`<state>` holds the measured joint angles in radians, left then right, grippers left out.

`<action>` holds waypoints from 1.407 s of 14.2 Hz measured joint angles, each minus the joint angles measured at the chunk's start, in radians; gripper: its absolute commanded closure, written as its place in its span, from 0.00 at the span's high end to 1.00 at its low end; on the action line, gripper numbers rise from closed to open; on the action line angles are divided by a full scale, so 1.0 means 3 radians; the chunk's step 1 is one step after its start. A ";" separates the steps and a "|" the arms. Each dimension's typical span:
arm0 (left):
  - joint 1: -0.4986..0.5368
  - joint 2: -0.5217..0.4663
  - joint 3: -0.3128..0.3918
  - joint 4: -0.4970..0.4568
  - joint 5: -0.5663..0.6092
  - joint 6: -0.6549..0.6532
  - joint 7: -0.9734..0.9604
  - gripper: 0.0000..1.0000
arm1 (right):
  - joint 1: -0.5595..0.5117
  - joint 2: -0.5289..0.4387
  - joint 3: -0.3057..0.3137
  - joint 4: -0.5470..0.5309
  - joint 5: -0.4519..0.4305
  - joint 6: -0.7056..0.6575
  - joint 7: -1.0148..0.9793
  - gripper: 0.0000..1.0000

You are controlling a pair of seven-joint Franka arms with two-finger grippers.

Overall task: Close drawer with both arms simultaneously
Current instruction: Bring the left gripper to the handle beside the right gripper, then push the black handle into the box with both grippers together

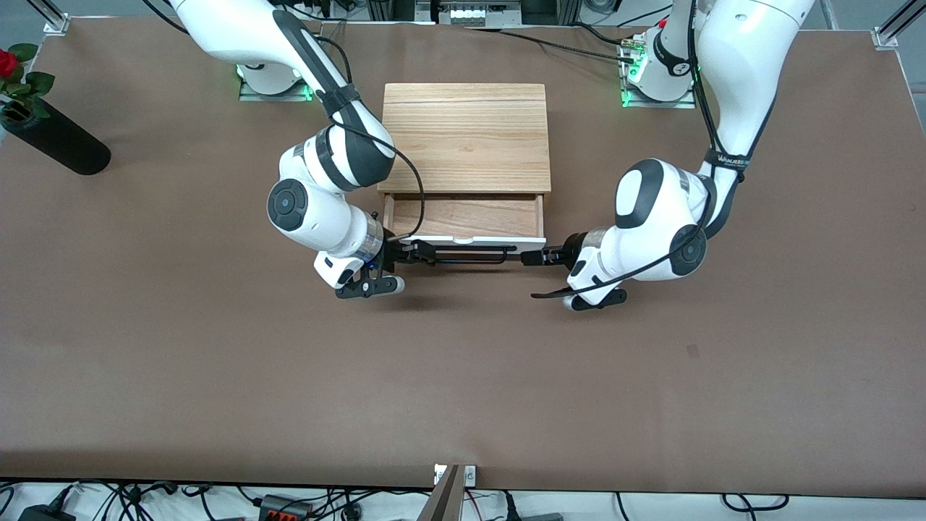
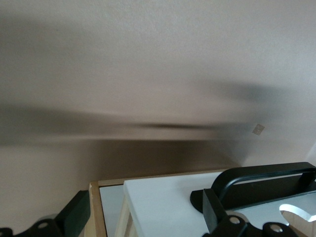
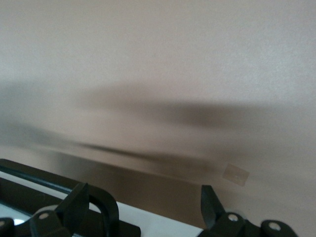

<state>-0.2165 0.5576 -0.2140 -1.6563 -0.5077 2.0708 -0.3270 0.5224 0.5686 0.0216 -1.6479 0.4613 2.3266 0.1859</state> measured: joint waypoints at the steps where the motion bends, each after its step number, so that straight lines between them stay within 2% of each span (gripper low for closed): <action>1: -0.0009 0.0004 0.0000 0.0000 0.0001 0.0000 0.0000 1.00 | 0.0004 0.0000 0.0000 0.0000 0.0002 0.0000 0.0000 1.00; 20: -0.0184 0.0011 0.0000 0.0019 0.0129 0.0049 -0.0007 1.00 | 0.0058 0.0000 0.0005 -0.0005 0.0017 -0.0002 0.0002 1.00</action>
<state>-0.2717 0.5608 -0.2140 -1.6507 -0.4689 2.0854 -0.3293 0.5398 0.5686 0.0231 -1.6495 0.4664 2.3259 0.1864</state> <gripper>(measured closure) 0.000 0.000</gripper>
